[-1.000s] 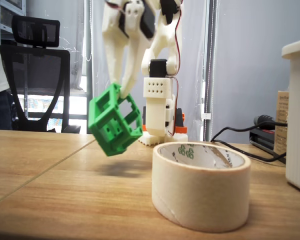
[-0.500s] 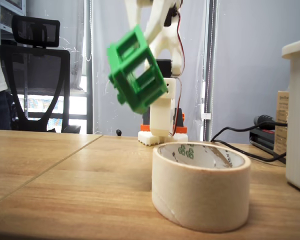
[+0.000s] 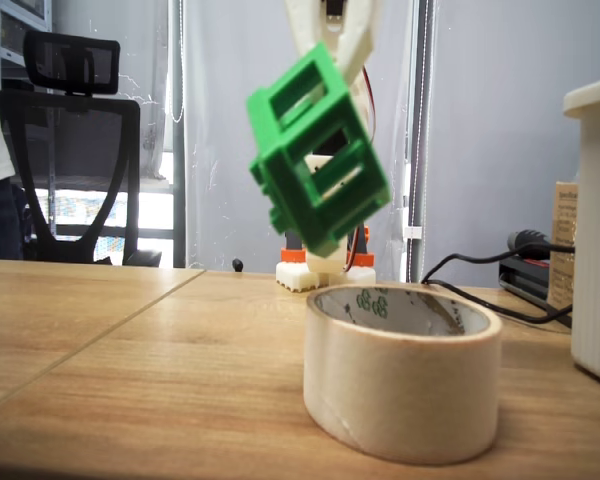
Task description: Grasp a component and put it in the bin.
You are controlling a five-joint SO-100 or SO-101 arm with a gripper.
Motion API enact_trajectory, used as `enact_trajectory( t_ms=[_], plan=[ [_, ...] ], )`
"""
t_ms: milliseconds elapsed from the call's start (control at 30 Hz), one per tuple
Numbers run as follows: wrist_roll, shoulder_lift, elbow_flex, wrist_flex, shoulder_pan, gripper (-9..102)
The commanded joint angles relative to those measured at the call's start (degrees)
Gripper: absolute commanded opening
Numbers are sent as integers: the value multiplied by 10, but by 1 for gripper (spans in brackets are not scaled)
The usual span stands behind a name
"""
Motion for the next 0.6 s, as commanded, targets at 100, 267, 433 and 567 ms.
enact_trajectory(
  t_ms=[100, 267, 433, 567],
  plan=[
    [5, -14, -62, -6, -39, 1],
    [6, -16, -60, -6, -58, 0],
    [6, -18, -58, -4, -73, 0],
    [6, -22, -56, -5, -73, 0]
  ],
)
